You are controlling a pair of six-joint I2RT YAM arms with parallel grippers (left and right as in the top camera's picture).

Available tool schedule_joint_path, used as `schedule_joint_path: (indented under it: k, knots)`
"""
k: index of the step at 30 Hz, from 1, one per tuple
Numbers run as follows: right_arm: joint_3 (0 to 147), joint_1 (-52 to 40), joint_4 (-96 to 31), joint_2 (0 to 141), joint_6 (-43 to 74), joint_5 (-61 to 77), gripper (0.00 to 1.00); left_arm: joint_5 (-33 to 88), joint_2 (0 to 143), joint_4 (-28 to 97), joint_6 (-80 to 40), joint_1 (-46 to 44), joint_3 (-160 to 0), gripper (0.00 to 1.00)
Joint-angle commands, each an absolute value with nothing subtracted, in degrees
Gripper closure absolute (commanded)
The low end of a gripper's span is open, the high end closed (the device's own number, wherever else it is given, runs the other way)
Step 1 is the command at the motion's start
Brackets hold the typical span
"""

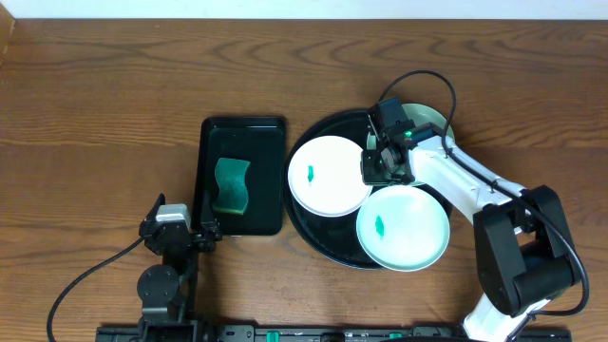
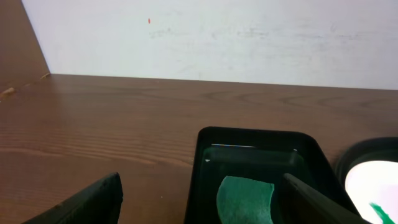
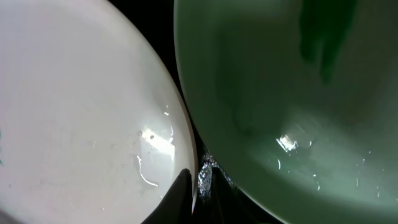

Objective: Clean dirty plates on tray and stack at the side

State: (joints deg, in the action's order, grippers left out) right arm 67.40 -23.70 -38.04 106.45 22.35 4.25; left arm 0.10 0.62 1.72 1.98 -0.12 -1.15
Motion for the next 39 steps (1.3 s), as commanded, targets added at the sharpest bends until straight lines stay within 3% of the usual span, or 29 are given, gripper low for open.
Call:
schedule_joint_path:
  k: [1,19,39]
  knots:
    - [67.90,-23.35,-37.12,105.75,22.24,3.25,0.90,-0.47,0.23,4.19,2.79,-0.34,-0.23,0.20]
    - [67.51,-23.51,-36.51,106.15,22.28,3.29,0.95,-0.47,0.23,4.19,2.79,-0.34,-0.23,0.20]
    - [66.81,-24.43,-36.01,106.21,22.28,2.98,0.92,-0.47,0.23,4.19,2.79,-0.34,-0.23,0.20]
